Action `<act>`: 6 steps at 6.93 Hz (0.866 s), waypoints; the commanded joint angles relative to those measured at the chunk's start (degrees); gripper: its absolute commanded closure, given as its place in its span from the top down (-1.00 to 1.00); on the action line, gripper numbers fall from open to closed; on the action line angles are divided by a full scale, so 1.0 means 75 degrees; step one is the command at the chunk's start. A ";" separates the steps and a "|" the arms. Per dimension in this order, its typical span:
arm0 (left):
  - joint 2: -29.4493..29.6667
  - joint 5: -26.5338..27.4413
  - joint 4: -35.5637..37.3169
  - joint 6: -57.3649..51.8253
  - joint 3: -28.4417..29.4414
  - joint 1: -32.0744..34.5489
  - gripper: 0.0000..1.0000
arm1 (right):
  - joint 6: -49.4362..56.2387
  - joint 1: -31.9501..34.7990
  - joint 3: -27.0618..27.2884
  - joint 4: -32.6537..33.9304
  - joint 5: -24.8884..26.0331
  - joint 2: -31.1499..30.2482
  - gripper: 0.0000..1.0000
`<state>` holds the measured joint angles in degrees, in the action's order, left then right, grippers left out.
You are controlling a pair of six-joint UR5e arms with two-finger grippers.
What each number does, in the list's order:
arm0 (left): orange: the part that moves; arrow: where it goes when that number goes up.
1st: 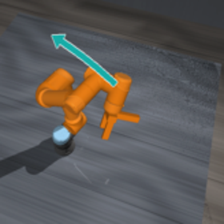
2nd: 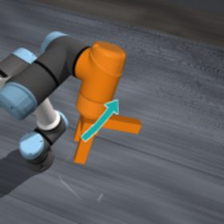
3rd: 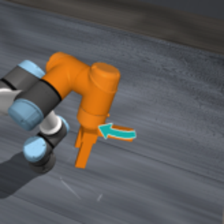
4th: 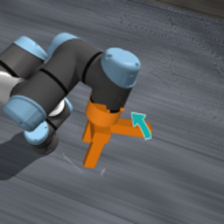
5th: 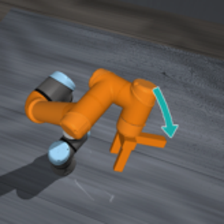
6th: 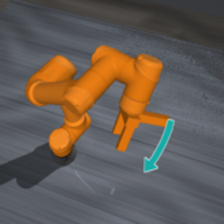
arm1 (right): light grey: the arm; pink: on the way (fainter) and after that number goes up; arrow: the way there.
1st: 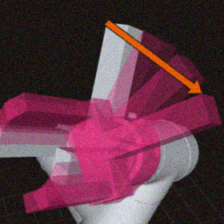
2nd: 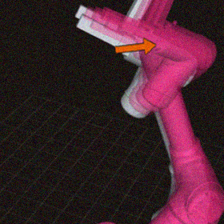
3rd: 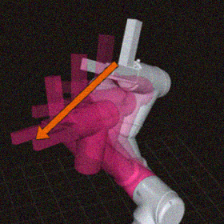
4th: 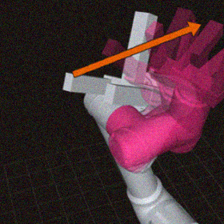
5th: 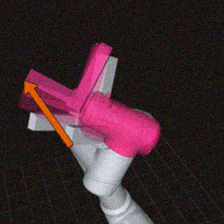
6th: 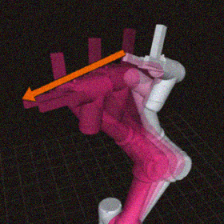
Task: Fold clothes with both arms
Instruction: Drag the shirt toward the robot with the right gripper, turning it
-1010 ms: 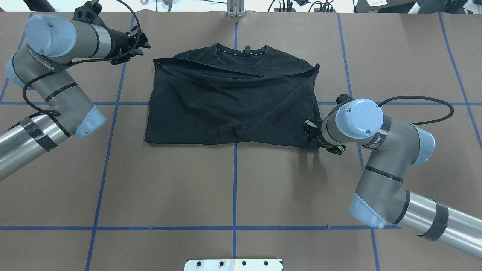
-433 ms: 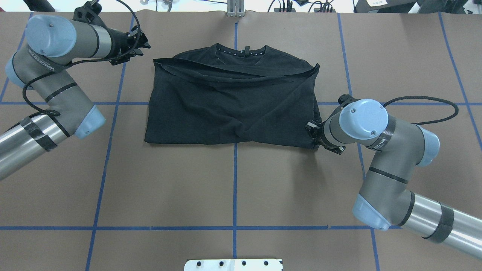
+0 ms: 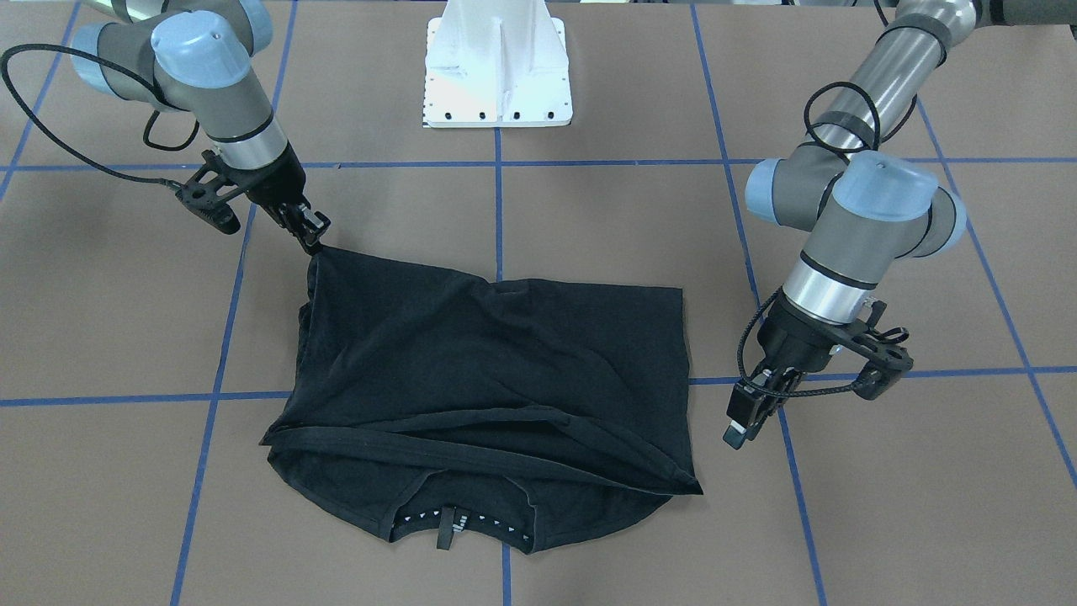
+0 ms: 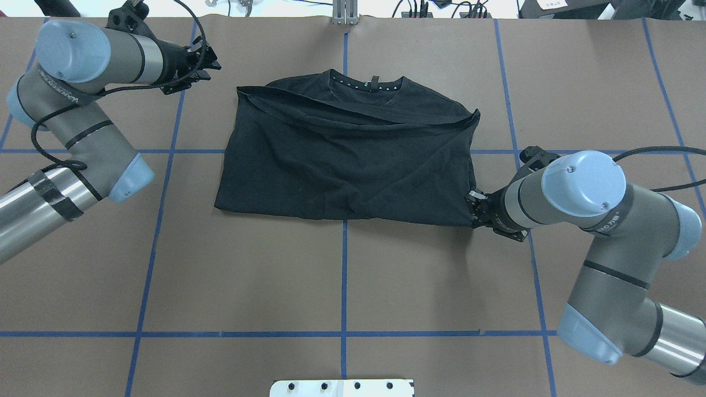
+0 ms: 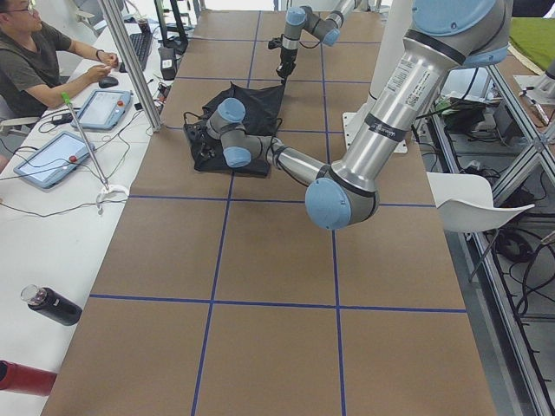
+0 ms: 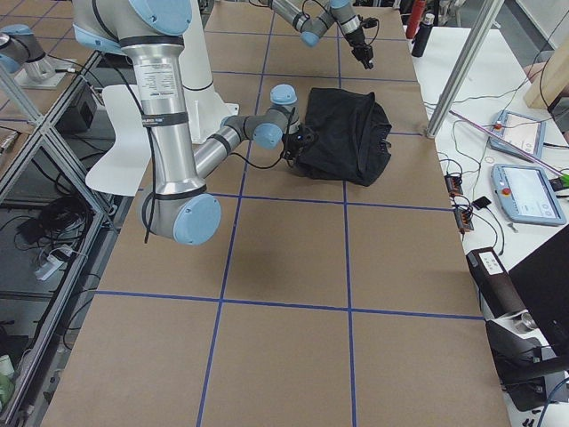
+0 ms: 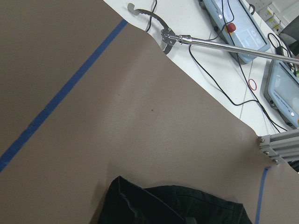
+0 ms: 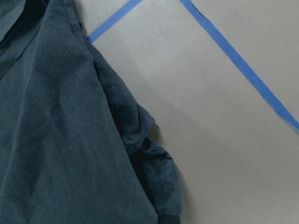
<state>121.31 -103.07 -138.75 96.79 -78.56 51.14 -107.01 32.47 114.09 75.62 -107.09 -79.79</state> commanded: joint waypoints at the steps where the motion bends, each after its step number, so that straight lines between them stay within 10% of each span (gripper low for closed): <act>1: -0.0049 -0.0027 0.0008 0.0021 -0.0340 0.0013 -0.20 | -0.0494 -0.0133 0.0619 0.0018 -0.1415 -0.0364 -1.00; 5: -0.0401 -0.0752 0.0137 0.0091 -0.1231 0.0001 -0.20 | -0.1908 -0.2646 0.1428 0.0030 -0.2000 -0.1021 -1.00; 6: -0.0413 -0.0824 0.0137 0.0091 -0.1267 0.0001 -0.20 | -0.1985 -0.3118 0.1441 0.0030 -0.1929 -0.1044 -0.11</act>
<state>118.49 -108.15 -137.87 97.42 -87.28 51.16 -119.38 14.27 124.40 75.82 -122.10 -87.38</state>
